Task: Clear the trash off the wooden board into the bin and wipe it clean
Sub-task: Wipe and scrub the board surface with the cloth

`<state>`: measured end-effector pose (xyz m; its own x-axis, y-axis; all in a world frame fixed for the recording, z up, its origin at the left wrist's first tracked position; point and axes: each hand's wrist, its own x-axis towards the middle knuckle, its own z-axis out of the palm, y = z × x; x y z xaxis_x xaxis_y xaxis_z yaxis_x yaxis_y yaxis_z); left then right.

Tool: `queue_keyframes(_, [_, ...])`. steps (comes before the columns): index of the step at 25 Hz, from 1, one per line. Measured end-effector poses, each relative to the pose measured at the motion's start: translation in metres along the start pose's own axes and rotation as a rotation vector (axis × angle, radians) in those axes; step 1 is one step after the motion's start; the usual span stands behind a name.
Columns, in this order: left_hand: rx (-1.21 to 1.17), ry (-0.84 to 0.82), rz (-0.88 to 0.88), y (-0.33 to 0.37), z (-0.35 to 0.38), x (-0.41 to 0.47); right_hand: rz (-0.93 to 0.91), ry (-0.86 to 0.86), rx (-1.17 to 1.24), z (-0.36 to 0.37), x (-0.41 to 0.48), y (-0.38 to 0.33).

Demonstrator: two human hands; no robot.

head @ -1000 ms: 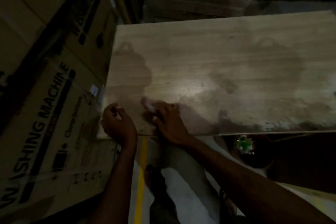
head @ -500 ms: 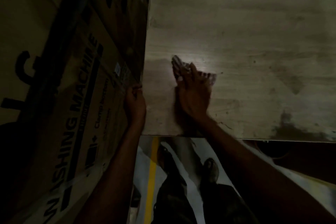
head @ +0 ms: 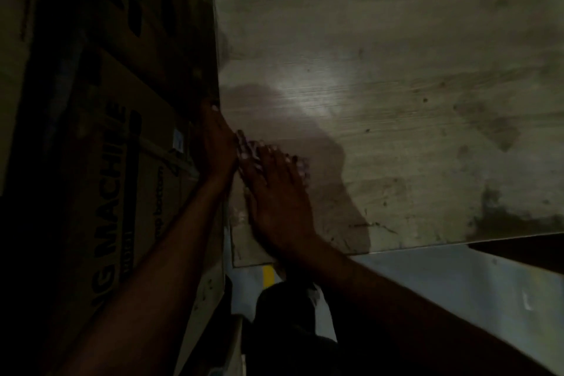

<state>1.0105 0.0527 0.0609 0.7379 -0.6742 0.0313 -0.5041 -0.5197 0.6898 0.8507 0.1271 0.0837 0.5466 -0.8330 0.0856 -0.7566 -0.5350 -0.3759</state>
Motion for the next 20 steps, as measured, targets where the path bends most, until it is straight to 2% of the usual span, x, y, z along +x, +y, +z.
queue_keyframes(1, [0.000,-0.001,0.019,-0.001,0.000,0.003,-0.084,-0.030,-0.010,-0.001,0.015,0.013])
queue_keyframes(2, [0.022,0.006,0.044,-0.005,0.000,0.004,-0.048,0.023,-0.068,0.001,0.042,0.035])
queue_keyframes(4, [0.068,0.023,0.062,-0.008,0.000,0.004,0.456,0.243,-0.138,-0.012,0.111,0.065])
queue_keyframes(5, [0.041,0.001,0.033,-0.007,0.003,0.012,0.629,0.295,-0.135,-0.016,0.132,0.064])
queue_keyframes(6, [-0.012,-0.035,-0.038,-0.003,0.008,0.026,0.652,0.273,-0.122,-0.009,0.142,0.056])
queue_keyframes(7, [-0.098,-0.068,-0.120,0.004,0.016,0.048,0.459,0.184,-0.084,0.004,0.136,0.038])
queue_keyframes(8, [-0.176,-0.086,-0.174,0.013,0.025,0.076,0.177,0.084,-0.060,0.010,0.133,0.022])
queue_keyframes(9, [-0.222,-0.098,-0.222,0.020,0.033,0.103,0.013,-0.004,-0.025,0.012,0.142,0.023])
queue_keyframes(10, [-0.227,-0.086,-0.252,0.027,0.042,0.124,-0.062,-0.001,-0.010,0.015,0.166,0.037])
queue_keyframes(13, [-0.254,-0.043,-0.191,0.041,0.053,0.154,0.445,0.256,-0.090,0.009,0.249,0.062])
queue_keyframes(14, [-0.273,-0.032,-0.184,0.046,0.056,0.162,0.497,0.245,-0.088,0.015,0.259,0.056])
queue_keyframes(15, [-0.265,-0.054,-0.195,0.053,0.061,0.176,0.348,0.144,-0.088,0.019,0.260,0.042])
queue_keyframes(16, [-0.243,-0.090,-0.237,0.057,0.069,0.192,0.151,0.101,-0.069,0.023,0.256,0.042])
queue_keyframes(17, [-0.237,-0.100,-0.257,0.062,0.076,0.206,0.041,0.079,-0.055,0.021,0.260,0.054])
queue_keyframes(18, [-0.232,-0.070,-0.246,0.065,0.080,0.215,0.055,0.132,-0.025,0.016,0.280,0.076])
queue_keyframes(20, [-0.210,0.012,-0.179,0.066,0.088,0.223,0.435,0.275,-0.060,0.001,0.336,0.101])
